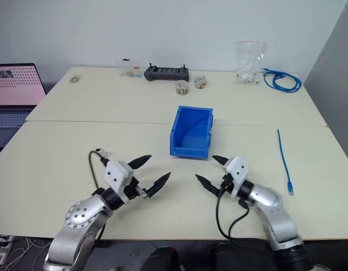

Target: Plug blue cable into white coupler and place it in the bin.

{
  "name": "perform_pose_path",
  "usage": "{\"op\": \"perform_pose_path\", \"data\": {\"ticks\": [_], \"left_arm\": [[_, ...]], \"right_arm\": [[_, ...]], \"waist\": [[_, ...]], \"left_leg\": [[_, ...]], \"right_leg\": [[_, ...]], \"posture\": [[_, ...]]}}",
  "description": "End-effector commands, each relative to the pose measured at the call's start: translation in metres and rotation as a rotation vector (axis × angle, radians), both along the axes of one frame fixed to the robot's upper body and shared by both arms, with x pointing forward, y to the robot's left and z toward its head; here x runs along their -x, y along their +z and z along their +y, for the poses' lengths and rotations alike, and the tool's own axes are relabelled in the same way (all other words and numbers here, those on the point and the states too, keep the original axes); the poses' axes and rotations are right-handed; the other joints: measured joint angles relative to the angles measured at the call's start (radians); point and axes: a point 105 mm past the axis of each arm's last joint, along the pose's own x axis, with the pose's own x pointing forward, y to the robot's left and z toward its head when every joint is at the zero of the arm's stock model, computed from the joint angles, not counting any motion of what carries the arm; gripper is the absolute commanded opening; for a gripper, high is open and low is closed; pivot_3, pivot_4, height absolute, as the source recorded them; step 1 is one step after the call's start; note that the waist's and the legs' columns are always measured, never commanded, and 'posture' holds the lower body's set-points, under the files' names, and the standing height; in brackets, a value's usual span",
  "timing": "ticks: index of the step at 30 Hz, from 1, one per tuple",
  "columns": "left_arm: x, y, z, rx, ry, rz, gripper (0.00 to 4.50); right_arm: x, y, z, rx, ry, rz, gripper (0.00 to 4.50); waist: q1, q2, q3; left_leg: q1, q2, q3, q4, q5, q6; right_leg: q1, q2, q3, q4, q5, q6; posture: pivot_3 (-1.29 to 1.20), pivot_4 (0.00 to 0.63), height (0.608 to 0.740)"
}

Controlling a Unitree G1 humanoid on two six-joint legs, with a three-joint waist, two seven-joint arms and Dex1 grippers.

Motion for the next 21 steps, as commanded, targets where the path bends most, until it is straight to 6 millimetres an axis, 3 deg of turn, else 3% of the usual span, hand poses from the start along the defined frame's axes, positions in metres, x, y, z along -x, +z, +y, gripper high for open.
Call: {"op": "perform_pose_path", "data": {"ticks": [1, 8, 10, 13, 16, 21], "left_arm": [[0.008, 0.01, -0.018, 0.004, -0.144, 0.025, 4.5], [0.012, 0.015, -0.035, -0.031, -0.292, 0.064, 4.5], [0.009, 0.018, -0.039, -0.024, -0.301, 0.055, 4.5], [0.007, 0.017, -0.042, -0.021, -0.302, 0.049, 4.5], [0.008, 0.015, -0.045, -0.024, -0.304, 0.049, 4.5], [0.009, 0.013, -0.047, -0.027, -0.298, 0.045, 4.5]], "right_arm": [[0.009, 0.03, -0.027, 0.147, 0.104, -0.05, 4.48], [0.005, 0.04, -0.107, 0.627, 0.196, -0.029, 4.48], [-0.001, 0.036, -0.144, 0.883, 0.23, -0.01, 4.48], [-0.012, 0.033, -0.184, 1.212, 0.291, -0.02, 4.48], [-0.025, 0.033, -0.202, 1.414, 0.372, -0.045, 4.48], [-0.036, 0.024, -0.206, 1.518, 0.496, -0.055, 4.48]], "waist": [[0.0, 0.0, 0.0], [-0.004, 0.0, 0.001], [-0.006, 0.001, 0.002], [-0.005, 0.003, 0.004], [-0.018, 0.004, 0.005], [-0.027, 0.004, 0.006]], "left_leg": [[0.001, 0.0, 0.0, 0.0, 0.0, 0.0], [0.007, 0.001, 0.0, -0.001, 0.0, 0.0], [0.007, 0.001, 0.0, -0.001, 0.0, 0.0], [0.009, 0.0, 0.001, 0.0, 0.0, 0.0], [0.012, 0.001, 0.004, -0.001, 0.0, 0.0], [0.013, 0.002, 0.003, -0.002, 0.0, 0.0]], "right_leg": [[0.0, 0.0, 0.0, 0.0, 0.0, 0.0], [0.007, 0.001, -0.001, -0.002, -0.001, 0.0], [0.008, 0.001, -0.001, -0.002, -0.001, 0.0], [0.01, 0.0, 0.0, -0.002, -0.001, 0.0], [0.011, 0.0, 0.001, -0.003, -0.001, -0.001], [0.011, 0.001, 0.002, -0.001, -0.001, -0.002]], "posture": [[0.0, 0.15, 0.74], [0.0, 0.15, 0.74], [0.0, 0.15, 0.74], [0.0, 0.15, 0.74], [0.0, 0.15, 0.74], [0.0, 0.15, 0.74]]}}
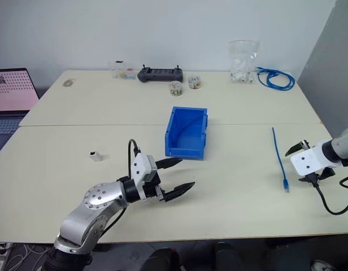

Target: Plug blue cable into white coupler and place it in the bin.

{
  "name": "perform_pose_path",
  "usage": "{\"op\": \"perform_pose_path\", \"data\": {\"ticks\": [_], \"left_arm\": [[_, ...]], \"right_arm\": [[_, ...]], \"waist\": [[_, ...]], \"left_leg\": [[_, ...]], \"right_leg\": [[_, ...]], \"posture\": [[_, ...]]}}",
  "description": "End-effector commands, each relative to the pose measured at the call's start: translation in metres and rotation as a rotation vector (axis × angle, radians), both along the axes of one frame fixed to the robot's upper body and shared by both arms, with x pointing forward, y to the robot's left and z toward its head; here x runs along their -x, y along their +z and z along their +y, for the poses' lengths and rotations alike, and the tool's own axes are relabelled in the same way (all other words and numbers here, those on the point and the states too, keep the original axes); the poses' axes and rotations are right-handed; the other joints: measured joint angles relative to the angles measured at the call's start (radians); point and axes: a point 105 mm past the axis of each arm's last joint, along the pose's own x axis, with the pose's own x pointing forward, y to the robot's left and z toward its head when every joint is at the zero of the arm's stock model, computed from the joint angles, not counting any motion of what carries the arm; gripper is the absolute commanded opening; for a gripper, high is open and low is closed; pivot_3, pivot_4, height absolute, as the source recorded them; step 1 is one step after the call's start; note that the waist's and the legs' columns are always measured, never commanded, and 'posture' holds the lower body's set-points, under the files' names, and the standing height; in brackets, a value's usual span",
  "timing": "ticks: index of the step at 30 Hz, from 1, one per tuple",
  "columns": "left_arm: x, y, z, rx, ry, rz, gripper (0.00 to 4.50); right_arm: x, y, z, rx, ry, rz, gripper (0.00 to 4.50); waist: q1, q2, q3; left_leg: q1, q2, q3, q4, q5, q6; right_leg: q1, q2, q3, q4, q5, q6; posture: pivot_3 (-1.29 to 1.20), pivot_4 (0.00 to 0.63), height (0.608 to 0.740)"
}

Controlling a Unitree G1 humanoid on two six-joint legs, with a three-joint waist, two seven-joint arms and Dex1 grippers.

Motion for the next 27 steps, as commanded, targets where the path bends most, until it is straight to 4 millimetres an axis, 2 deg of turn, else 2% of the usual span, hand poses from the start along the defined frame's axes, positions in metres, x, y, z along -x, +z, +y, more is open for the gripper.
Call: {"op": "perform_pose_path", "data": {"ticks": [1, 7, 12, 15, 22, 27], "left_arm": [[0.002, 0.008, -0.004, 0.01, -0.005, -0.046, 4.5], [0.002, 0.006, -0.003, 0.008, 0.014, -0.051, 4.5], [0.002, 0.006, -0.003, 0.005, 0.019, -0.05, 4.5], [0.001, 0.006, -0.003, 0.005, 0.021, -0.051, 4.5], [0.002, 0.005, -0.002, -0.004, 0.023, -0.051, 4.5], [0.002, 0.004, 0.0, -0.013, 0.027, -0.049, 4.5]], "right_arm": [[-0.001, -0.006, -0.003, 0.096, 0.091, 0.046, 4.48], [0.001, -0.023, 0.011, 0.095, 0.2, 0.115, 4.48], [0.006, -0.032, 0.013, 0.119, 0.227, 0.174, 4.48], [0.005, -0.037, 0.016, 0.115, 0.232, 0.189, 3.99], [0.005, -0.043, 0.025, 0.074, 0.219, 0.224, 2.07], [0.004, -0.044, 0.031, 0.027, 0.205, 0.238, 0.88]], "waist": [[0.001, 0.0, 0.0], [0.005, 0.001, 0.001], [0.006, 0.001, 0.001], [0.006, 0.001, 0.001], [0.0, -0.001, 0.002], [-0.002, -0.001, 0.002]], "left_leg": [[0.0, 0.0, 0.0, 0.0, 0.0, 0.0], [0.0, -0.001, 0.0, 0.001, 0.0, 0.0], [0.0, -0.001, 0.0, 0.001, 0.0, 0.0], [0.0, -0.001, 0.0, 0.001, 0.0, 0.0], [0.008, 0.0, 0.0, 0.0, 0.0, 0.0], [0.01, 0.001, 0.0, 0.0, 0.0, 0.0]], "right_leg": [[0.0, 0.0, 0.0, 0.0, 0.0, 0.0], [0.0, -0.001, 0.001, 0.0, 0.0, 0.0], [0.001, -0.001, 0.0, 0.0, 0.0, 0.0], [0.001, -0.001, 0.0, 0.0, 0.0, 0.0], [0.008, -0.001, 0.0, 0.0, 0.0, -0.001], [0.01, 0.0, 0.0, 0.0, -0.001, -0.001]], "posture": [[0.0, 0.15, 0.74], [0.0, 0.15, 0.74], [0.0, 0.15, 0.74], [0.0, 0.15, 0.74], [0.0, 0.15, 0.74], [0.0, 0.15, 0.74]]}}
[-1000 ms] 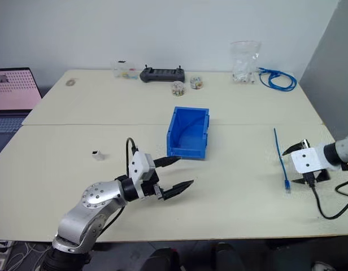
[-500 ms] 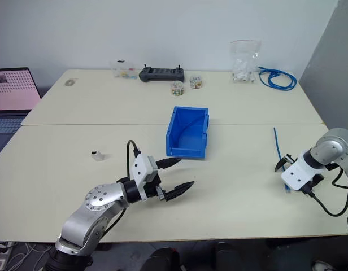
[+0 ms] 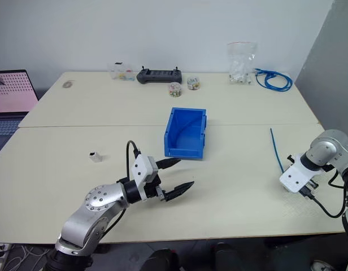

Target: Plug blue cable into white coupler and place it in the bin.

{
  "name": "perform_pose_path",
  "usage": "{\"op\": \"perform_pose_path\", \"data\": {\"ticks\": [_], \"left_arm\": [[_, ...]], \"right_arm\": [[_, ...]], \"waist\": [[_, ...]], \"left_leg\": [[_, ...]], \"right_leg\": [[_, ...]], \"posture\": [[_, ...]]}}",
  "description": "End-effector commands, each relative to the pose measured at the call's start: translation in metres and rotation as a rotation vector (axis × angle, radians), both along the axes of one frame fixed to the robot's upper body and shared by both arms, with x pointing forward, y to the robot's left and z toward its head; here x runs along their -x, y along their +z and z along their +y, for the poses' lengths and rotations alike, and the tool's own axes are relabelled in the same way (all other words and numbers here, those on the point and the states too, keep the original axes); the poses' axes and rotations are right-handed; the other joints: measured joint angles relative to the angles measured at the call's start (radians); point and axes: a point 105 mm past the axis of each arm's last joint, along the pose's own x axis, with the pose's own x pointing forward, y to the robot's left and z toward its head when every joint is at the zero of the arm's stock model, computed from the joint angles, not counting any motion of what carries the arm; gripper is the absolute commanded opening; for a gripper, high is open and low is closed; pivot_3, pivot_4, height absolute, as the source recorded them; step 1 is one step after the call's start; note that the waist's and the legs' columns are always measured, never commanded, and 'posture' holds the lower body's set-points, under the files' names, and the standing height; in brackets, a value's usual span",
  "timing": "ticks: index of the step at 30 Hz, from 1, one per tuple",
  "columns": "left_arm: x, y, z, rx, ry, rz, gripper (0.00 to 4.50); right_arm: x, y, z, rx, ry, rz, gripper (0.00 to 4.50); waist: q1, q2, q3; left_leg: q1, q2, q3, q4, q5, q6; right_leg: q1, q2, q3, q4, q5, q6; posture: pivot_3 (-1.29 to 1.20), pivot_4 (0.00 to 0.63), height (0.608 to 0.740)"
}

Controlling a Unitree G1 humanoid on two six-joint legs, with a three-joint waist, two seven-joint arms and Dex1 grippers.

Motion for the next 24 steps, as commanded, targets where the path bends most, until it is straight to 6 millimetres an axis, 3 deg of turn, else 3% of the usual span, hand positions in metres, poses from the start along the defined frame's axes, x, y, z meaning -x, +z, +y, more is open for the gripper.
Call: {"op": "perform_pose_path", "data": {"ticks": [1, 3, 8, 14, 19, 24], "left_arm": [[0.004, 0.008, -0.002, -0.002, -0.012, -0.042, 4.5], [0.005, 0.007, -0.001, -0.008, -0.01, -0.041, 4.5], [0.006, 0.002, 0.014, -0.06, 0.011, -0.038, 4.5], [0.014, -0.019, 0.069, -0.274, 0.054, -0.018, 4.5], [0.013, -0.018, 0.104, -0.272, 0.136, 0.035, 4.5], [0.011, -0.019, 0.123, -0.305, 0.16, 0.047, 4.5]], "right_arm": [[-0.002, -0.002, 0.015, -0.078, 0.0, 0.016, 0.6], [-0.001, 0.0, 0.02, -0.11, -0.006, 0.03, 0.17], [0.006, 0.006, 0.05, -0.254, -0.039, 0.085, 0.15], [0.022, 0.016, 0.15, -0.618, -0.136, 0.205, 0.15], [0.02, 0.01, 0.228, -0.834, -0.347, 0.278, 0.15], [0.019, 0.002, 0.279, -0.901, -0.447, 0.322, 0.15]], "waist": [[0.0, 0.0, 0.0], [0.0, 0.0, 0.0], [0.001, 0.0, 0.0], [0.002, 0.002, 0.001], [0.011, 0.003, 0.002], [0.022, 0.003, 0.002]], "left_leg": [[0.0, 0.0, 0.0, 0.0, 0.0, 0.0], [0.0, 0.0, 0.0, 0.0, 0.0, 0.0], [0.0, 0.001, 0.0, 0.0, 0.0, 0.0], [-0.002, 0.001, -0.005, -0.002, 0.0, 0.0], [-0.004, 0.001, -0.006, -0.001, -0.001, -0.001], [-0.012, -0.001, -0.008, 0.0, -0.001, -0.001]], "right_leg": [[0.0, 0.0, 0.0, 0.0, 0.0, 0.0], [0.0, 0.0, 0.0, 0.0, 0.0, 0.0], [0.0, 0.0, 0.0, 0.0, 0.0, 0.0], [-0.002, 0.001, -0.002, 0.001, -0.001, -0.002], [-0.005, 0.0, -0.003, 0.001, -0.001, -0.002], [-0.011, -0.001, -0.004, 0.001, -0.001, -0.002]], "posture": [[0.0, 0.15, 0.74], [0.0, 0.15, 0.74], [0.0, 0.15, 0.74], [0.0, 0.15, 0.74], [0.0, 0.15, 0.74], [0.0, 0.15, 0.74]]}}
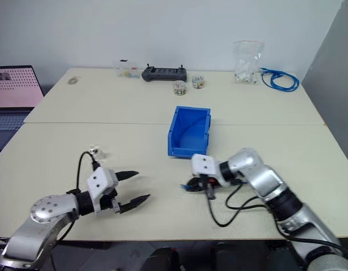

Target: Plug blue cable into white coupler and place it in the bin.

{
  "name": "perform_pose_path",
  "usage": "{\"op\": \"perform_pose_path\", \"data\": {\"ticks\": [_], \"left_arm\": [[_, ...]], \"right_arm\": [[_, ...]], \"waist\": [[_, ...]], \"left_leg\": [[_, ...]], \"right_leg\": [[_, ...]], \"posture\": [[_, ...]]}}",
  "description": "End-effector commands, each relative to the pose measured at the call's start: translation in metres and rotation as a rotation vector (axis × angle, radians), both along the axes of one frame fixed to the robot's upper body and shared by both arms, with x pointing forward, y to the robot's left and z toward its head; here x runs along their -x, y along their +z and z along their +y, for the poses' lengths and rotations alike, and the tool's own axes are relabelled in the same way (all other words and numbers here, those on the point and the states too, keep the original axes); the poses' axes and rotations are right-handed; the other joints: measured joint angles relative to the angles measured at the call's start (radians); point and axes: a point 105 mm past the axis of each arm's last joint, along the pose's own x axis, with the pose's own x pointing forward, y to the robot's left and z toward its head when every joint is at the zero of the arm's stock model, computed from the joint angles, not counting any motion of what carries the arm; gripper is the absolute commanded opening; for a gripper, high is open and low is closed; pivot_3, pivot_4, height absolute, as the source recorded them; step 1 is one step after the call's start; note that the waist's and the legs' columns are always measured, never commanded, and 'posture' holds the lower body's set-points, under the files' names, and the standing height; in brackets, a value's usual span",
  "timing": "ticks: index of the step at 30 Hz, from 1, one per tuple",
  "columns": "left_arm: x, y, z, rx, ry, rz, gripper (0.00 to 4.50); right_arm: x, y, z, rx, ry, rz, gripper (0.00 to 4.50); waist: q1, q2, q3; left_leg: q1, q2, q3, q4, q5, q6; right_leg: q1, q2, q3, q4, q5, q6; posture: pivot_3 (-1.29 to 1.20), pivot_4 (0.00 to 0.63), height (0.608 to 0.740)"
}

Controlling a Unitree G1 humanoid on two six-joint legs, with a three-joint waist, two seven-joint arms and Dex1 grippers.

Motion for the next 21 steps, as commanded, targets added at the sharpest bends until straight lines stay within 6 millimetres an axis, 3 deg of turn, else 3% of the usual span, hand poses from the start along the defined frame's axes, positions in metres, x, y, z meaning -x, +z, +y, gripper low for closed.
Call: {"op": "perform_pose_path", "data": {"ticks": [1, 5, 11, 12, 13, 21], "left_arm": [[-0.001, 0.008, 0.008, -0.009, -0.011, -0.024, 4.5], [0.002, 0.005, 0.009, -0.015, -0.027, -0.002, 4.5], [0.001, 0.002, 0.008, -0.017, -0.033, 0.002, 4.5], [0.001, 0.001, 0.008, -0.017, -0.034, 0.002, 4.5], [0.0, 0.001, 0.008, -0.017, -0.035, 0.003, 4.5], [-0.004, -0.004, 0.005, -0.015, -0.059, 0.011, 4.5]], "right_arm": [[-0.006, -0.001, 0.023, -0.007, -0.061, -0.013, 0.15], [-0.012, -0.007, 0.04, -0.009, -0.083, -0.027, 0.15], [-0.016, -0.012, 0.046, -0.024, -0.1, 0.002, 0.15], [-0.016, -0.013, 0.047, -0.029, -0.1, 0.009, 0.85], [-0.017, -0.012, 0.047, -0.033, -0.098, 0.008, 0.92], [-0.005, 0.017, 0.039, -0.127, -0.071, 0.006, 2.9]], "waist": [[0.001, 0.0, 0.0], [0.002, 0.0, 0.0], [-0.004, 0.0, 0.0], [-0.006, 0.0, 0.0], [-0.009, 0.0, 0.0], [-0.013, 0.0, 0.0]], "left_leg": [[0.0, 0.0, 0.0, 0.0, 0.0, 0.0], [-0.004, -0.001, 0.0, 0.0, 0.0, 0.0], [-0.005, 0.0, 0.0, 0.0, 0.0, 0.0], [-0.005, 0.0, 0.0, 0.0, 0.0, 0.0], [-0.005, 0.0, 0.0, 0.0, 0.0, 0.0], [-0.006, 0.0, -0.001, 0.0, 0.0, 0.0]], "right_leg": [[0.0, 0.0, 0.0, 0.0, 0.0, 0.0], [-0.004, 0.0, 0.0, 0.0, 0.0, 0.0], [-0.006, 0.0, -0.001, 0.001, 0.0, 0.001], [-0.005, 0.0, -0.001, 0.001, 0.0, 0.001], [-0.005, 0.0, -0.001, 0.001, 0.0, 0.001], [-0.006, 0.0, -0.001, 0.001, 0.001, 0.001]], "posture": [[0.0, 0.15, 0.74], [0.0, 0.15, 0.74], [0.0, 0.15, 0.74], [0.0, 0.15, 0.74], [0.0, 0.15, 0.74], [0.0, 0.15, 0.74]]}}
